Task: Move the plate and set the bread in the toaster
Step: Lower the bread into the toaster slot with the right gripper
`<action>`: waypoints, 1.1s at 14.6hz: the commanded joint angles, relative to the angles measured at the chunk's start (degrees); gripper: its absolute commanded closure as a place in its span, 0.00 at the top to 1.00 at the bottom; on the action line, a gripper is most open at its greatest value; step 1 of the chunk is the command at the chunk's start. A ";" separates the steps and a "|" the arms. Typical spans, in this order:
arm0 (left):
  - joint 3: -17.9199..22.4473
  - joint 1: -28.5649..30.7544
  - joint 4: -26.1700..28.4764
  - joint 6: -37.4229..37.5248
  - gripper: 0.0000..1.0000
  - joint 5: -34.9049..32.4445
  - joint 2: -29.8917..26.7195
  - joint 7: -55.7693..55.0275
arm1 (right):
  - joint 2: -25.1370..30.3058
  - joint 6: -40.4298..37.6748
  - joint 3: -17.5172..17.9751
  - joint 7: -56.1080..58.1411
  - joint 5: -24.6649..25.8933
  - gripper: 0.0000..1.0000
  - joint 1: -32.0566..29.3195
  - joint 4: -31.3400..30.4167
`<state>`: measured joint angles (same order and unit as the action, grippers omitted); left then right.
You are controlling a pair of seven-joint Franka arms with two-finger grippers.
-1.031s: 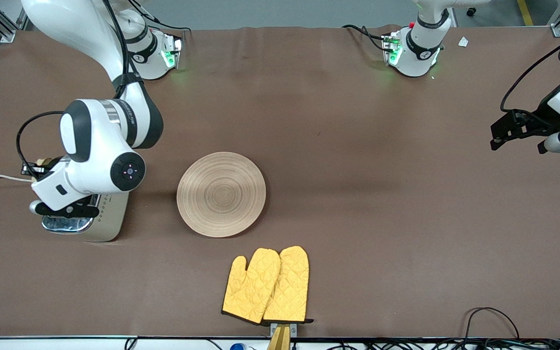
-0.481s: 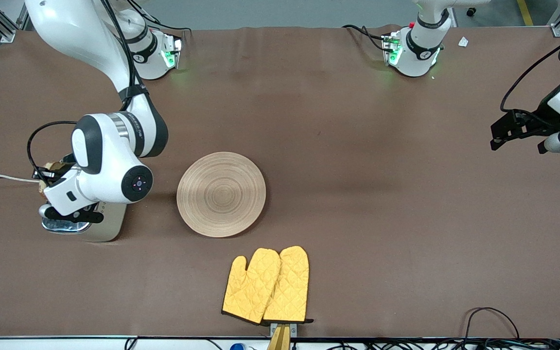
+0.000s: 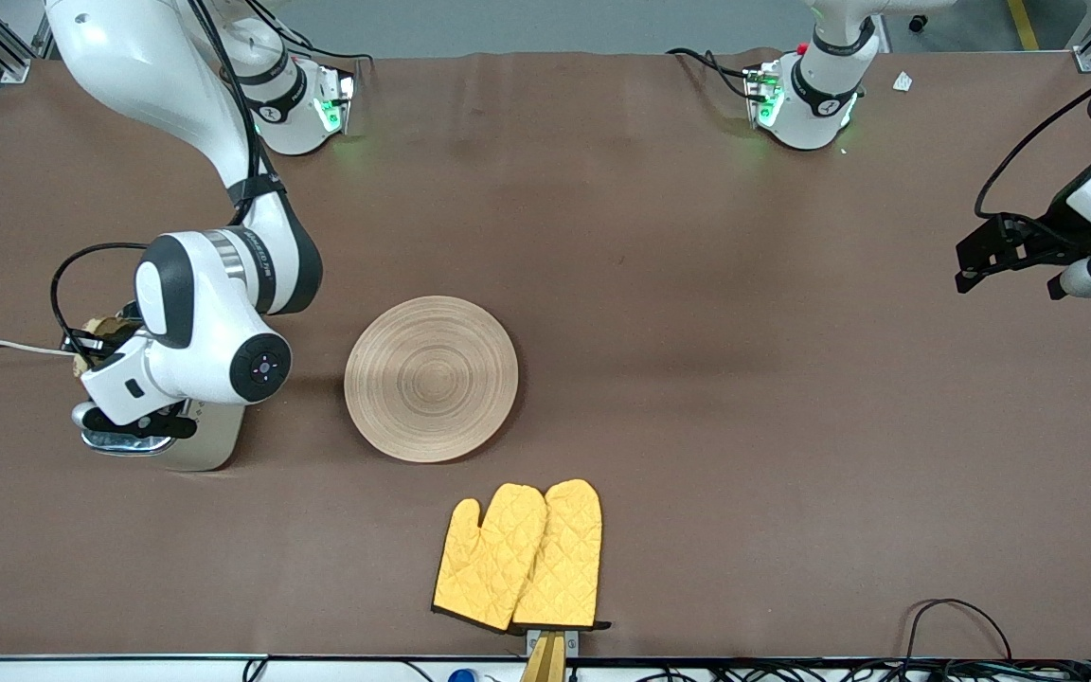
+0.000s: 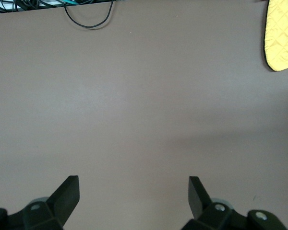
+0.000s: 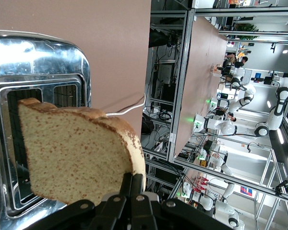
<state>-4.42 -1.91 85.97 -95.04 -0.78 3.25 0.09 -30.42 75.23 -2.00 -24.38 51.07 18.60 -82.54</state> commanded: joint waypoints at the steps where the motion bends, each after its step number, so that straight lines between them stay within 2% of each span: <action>1: -0.15 -0.11 0.34 -0.50 1.00 -1.24 -0.43 -1.06 | 0.01 -0.09 0.68 -1.19 0.00 0.00 -0.41 -0.78; 11: -0.15 -0.11 0.34 -0.50 1.00 -1.24 -0.43 -1.06 | -1.92 1.49 0.77 -4.88 -4.48 0.00 0.38 -1.66; 16: -0.15 -0.11 0.34 -0.58 1.00 -1.24 -0.43 -1.06 | -3.33 4.65 0.77 -4.97 -4.92 0.00 -0.32 -1.75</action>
<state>-4.42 -1.91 85.97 -95.04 -0.78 3.25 0.09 -33.69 78.60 -1.41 -28.47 46.51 18.95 -83.72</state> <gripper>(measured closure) 0.000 0.987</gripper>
